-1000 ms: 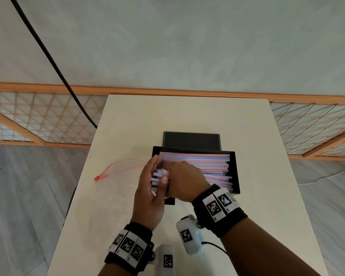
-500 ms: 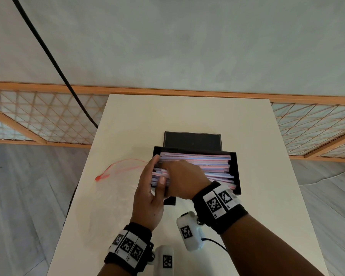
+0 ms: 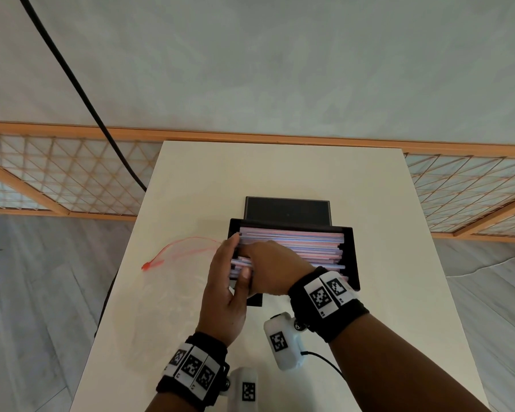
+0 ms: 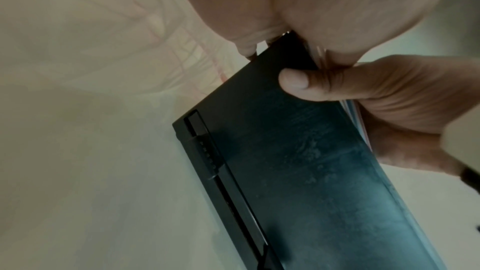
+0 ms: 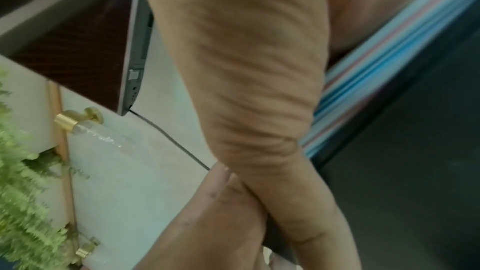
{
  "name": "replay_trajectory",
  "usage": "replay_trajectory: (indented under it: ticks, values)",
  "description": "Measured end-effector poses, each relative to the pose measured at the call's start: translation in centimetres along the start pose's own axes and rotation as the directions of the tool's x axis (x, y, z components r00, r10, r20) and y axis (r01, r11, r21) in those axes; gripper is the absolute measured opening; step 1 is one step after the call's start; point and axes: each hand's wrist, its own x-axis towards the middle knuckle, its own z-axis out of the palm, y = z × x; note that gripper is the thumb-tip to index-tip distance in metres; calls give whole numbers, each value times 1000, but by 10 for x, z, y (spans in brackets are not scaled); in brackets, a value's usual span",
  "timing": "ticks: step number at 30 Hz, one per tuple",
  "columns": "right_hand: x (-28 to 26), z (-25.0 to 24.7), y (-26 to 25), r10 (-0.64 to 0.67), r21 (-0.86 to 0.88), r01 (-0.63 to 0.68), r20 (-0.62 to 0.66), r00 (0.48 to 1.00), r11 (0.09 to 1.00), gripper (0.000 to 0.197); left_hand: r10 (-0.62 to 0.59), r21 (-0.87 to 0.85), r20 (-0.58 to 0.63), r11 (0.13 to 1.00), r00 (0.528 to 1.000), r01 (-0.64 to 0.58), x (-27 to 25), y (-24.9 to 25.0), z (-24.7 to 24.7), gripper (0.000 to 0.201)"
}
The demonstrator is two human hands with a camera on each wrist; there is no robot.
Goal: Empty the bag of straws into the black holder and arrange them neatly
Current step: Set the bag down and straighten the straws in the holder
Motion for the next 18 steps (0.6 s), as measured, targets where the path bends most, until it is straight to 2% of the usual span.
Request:
replay_trajectory:
  ticks: [7,12,18]
  values:
    - [0,-1,1,21,-80,-21,1,1000,997,57,-6,3,8,1000,1000,6,1,-1,0,56]
    - [-3,5,-1,11,-105,-13,-14,1000,994,45,4,32,5,999,1000,-4,0,-2,1,56]
    - [-3,15,-3,-27,-204,-8,-166,986,979,45,8,68,3,998,1000,-8,0,-8,3,58]
